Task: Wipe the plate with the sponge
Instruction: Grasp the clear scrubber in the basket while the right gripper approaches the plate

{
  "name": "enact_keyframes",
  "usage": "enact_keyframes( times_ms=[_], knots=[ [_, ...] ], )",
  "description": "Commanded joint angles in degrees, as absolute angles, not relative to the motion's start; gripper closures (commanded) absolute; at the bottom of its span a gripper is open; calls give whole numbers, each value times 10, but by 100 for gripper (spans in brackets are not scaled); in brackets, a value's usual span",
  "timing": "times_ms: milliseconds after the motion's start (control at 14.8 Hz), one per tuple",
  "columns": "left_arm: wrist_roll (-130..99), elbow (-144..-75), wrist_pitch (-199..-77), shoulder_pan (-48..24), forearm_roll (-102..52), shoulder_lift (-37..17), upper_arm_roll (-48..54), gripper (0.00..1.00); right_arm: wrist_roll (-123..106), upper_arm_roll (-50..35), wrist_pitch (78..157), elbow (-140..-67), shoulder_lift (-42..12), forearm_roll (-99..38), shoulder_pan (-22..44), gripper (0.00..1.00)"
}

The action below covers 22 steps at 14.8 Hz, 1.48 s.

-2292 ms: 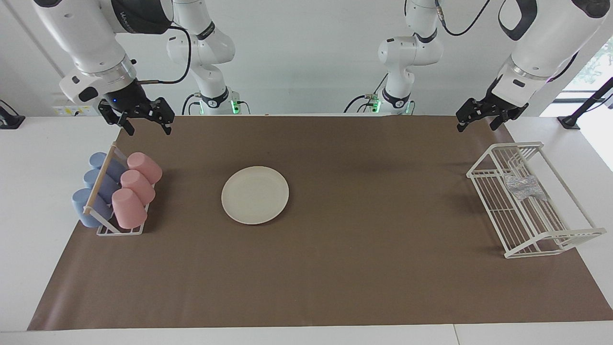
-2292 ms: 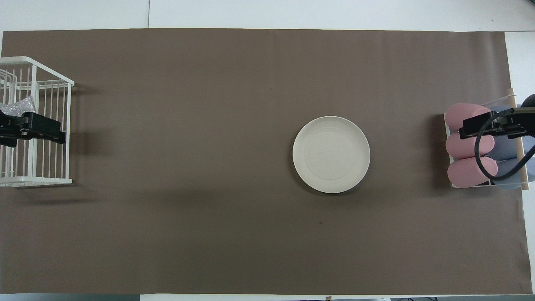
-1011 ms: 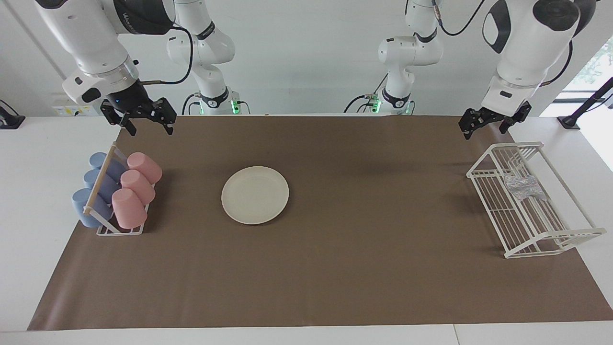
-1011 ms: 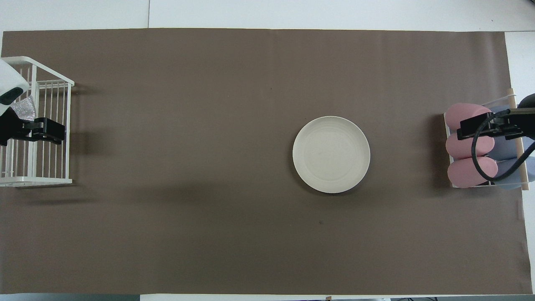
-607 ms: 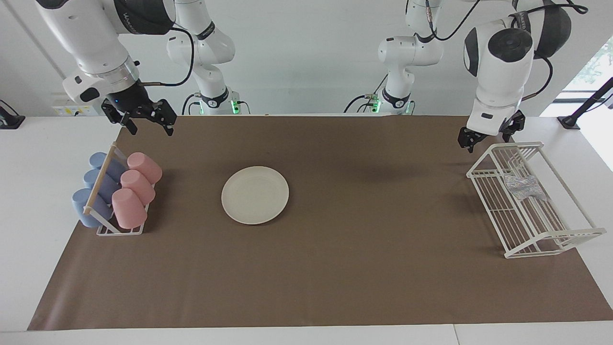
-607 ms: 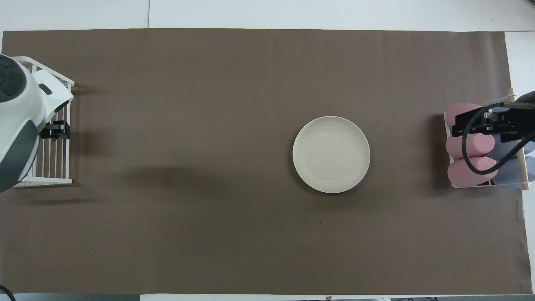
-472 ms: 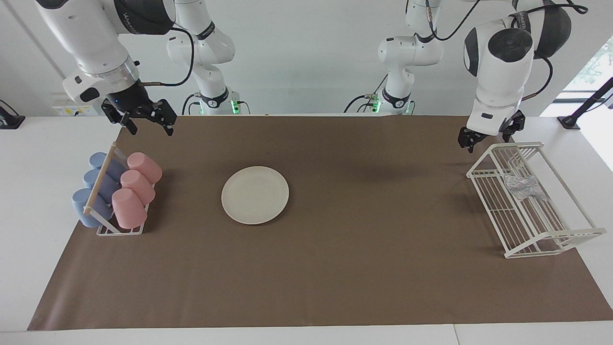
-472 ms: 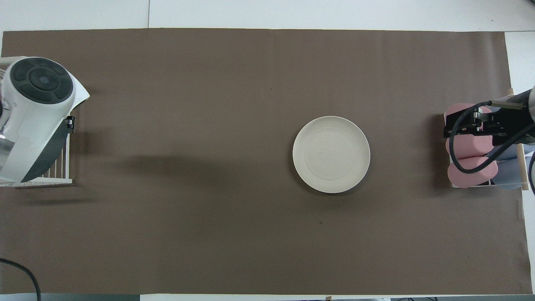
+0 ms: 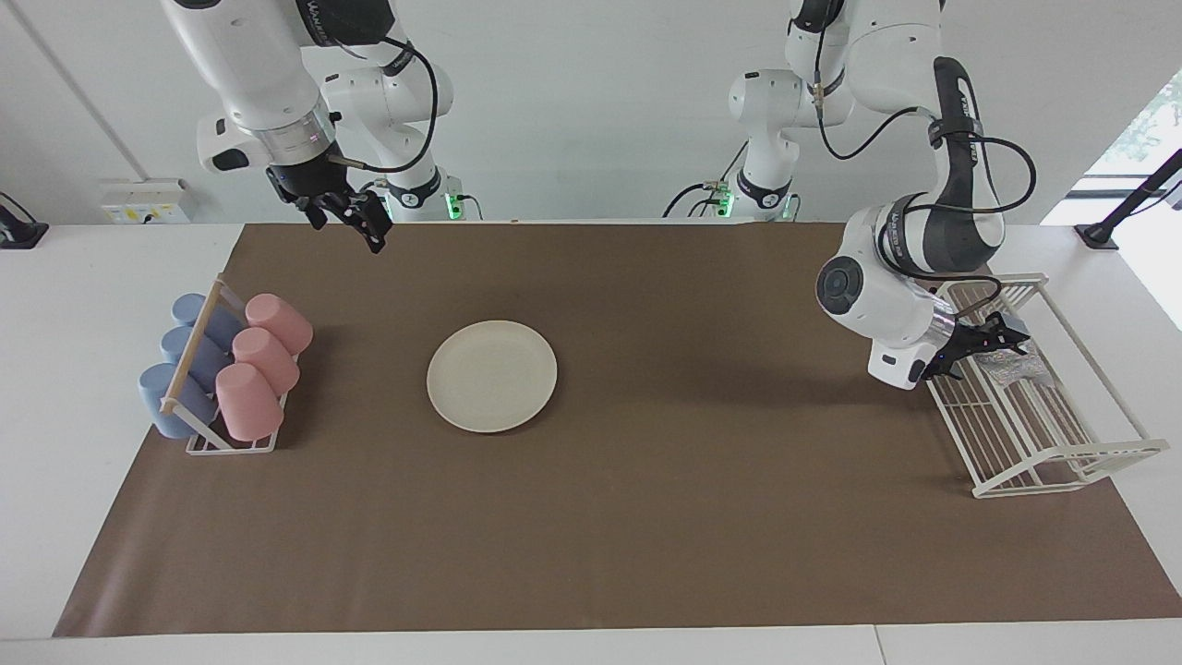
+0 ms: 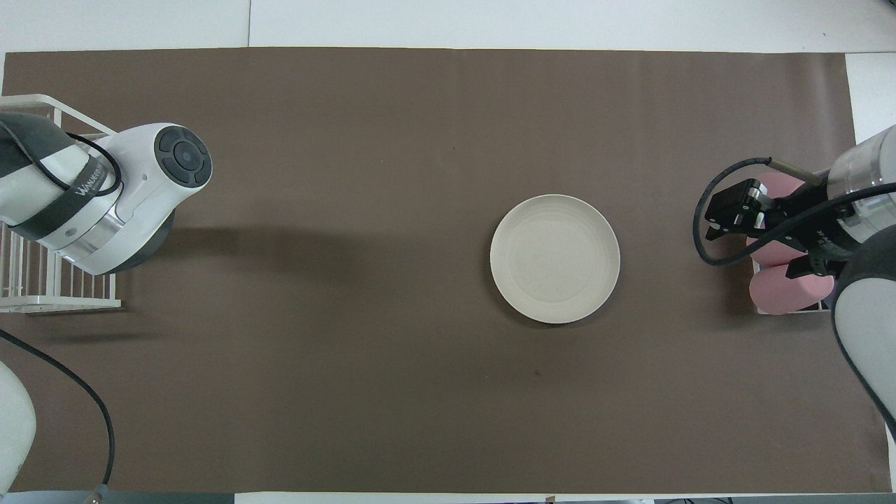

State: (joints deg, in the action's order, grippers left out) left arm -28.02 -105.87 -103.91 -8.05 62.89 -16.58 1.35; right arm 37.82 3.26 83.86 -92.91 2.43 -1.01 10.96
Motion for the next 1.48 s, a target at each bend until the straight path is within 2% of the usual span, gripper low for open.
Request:
enact_keyframes(
  times_ms=[0,135,472,944,1079,1281,1416],
  knots=[
    [-283,-1049,-1035,-80,638,-165,10,0,457,26,830,-923,26,-12,120,0],
    [-285,-1049,-1035,-80,637,-165,10,18,511,17,831,-930,32,-12,124,0],
    [-294,-1049,-1036,-81,636,-165,11,99,578,11,837,-941,38,-13,128,0],
    [-286,-1005,-1031,-82,580,-158,12,100,674,-29,846,-942,40,-13,128,0],
    [-272,-936,-987,-83,500,-158,13,100,709,-36,849,-940,40,-14,132,0],
    [-219,-809,-877,-83,300,-160,12,100,758,-33,865,-937,36,-82,123,0],
    [-219,-771,-839,-80,164,-149,5,100,778,-33,893,-924,31,-76,127,0]
  ],
)
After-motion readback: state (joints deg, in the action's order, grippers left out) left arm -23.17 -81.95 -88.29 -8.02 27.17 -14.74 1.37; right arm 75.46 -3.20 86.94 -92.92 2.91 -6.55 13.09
